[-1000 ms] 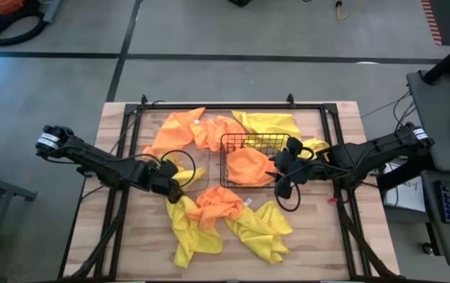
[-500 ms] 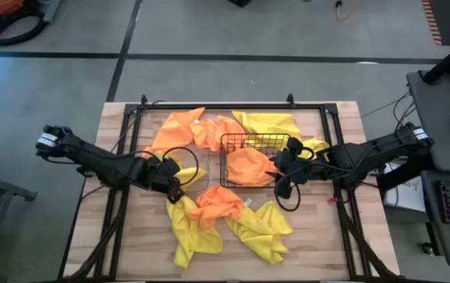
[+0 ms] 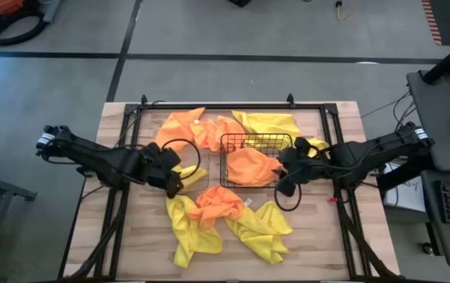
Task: Sort microfiber towel by color & place in baskets
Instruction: Put the yellow towel into the transparent bin
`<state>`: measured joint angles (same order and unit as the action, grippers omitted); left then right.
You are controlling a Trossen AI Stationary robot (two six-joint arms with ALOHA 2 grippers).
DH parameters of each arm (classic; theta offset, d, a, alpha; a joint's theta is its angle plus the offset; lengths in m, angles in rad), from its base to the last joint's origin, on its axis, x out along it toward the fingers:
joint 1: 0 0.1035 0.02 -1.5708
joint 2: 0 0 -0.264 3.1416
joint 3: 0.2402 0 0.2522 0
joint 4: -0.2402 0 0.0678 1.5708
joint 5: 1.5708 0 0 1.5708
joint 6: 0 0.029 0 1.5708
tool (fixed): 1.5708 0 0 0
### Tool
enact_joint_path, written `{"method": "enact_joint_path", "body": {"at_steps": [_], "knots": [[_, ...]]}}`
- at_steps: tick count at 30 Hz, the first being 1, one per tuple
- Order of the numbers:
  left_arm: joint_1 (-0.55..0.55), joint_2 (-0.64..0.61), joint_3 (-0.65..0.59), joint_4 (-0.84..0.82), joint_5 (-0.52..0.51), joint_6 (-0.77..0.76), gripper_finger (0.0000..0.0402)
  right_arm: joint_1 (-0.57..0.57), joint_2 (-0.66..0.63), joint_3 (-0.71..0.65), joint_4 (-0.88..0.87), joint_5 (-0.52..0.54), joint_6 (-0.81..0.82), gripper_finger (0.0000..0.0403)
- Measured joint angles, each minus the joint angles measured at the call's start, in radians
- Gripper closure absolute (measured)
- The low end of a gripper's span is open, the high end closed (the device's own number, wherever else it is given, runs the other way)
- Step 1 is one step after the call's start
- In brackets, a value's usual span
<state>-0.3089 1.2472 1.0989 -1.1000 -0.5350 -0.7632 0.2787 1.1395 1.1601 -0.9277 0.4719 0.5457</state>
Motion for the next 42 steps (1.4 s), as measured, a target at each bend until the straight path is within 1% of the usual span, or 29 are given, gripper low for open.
{"method": "enact_joint_path", "body": {"at_steps": [3,6,9,11,12,13,16,20,25,28,36,42], "knots": [[-0.006,0.001,-0.012,0.080,0.021,0.181,0.0182,0.000,0.000,0.002,-0.084,0.000,0.054,0.0193],[-0.007,0.001,-0.043,0.108,0.050,0.334,0.0228,0.000,0.000,0.001,-0.123,0.000,0.093,0.0193],[0.001,-0.001,-0.077,0.106,0.055,0.396,0.0303,0.000,0.000,-0.002,-0.123,0.000,0.100,0.0193],[0.011,-0.006,-0.106,0.106,0.091,0.403,0.0365,0.000,0.000,-0.002,-0.123,0.000,0.100,0.0193],[0.016,-0.008,-0.120,0.111,0.112,0.396,0.0382,0.000,0.000,-0.002,-0.122,0.001,0.099,0.0193],[0.019,-0.009,-0.134,0.123,0.131,0.388,0.0389,0.000,0.000,-0.002,-0.121,0.005,0.099,0.0193],[0.021,-0.011,-0.181,0.149,0.140,0.378,0.0386,0.000,0.000,-0.002,-0.115,0.029,0.098,0.0193],[0.033,-0.012,-0.239,0.184,0.141,0.358,0.0399,0.000,0.000,-0.002,-0.114,0.034,0.093,0.0193],[0.052,-0.016,-0.304,0.197,0.085,0.300,0.0401,0.000,0.000,-0.002,-0.110,0.035,0.093,0.0193],[0.062,-0.019,-0.336,0.203,0.076,0.269,0.0401,0.000,0.000,-0.002,-0.107,0.036,0.092,0.0193],[0.063,-0.019,-0.405,0.282,0.073,0.236,0.0401,0.000,0.000,-0.002,-0.107,0.053,0.091,0.0193],[0.064,-0.017,-0.432,0.296,0.073,0.193,0.0401,0.000,0.000,-0.003,-0.107,0.054,0.091,0.0193]]}}
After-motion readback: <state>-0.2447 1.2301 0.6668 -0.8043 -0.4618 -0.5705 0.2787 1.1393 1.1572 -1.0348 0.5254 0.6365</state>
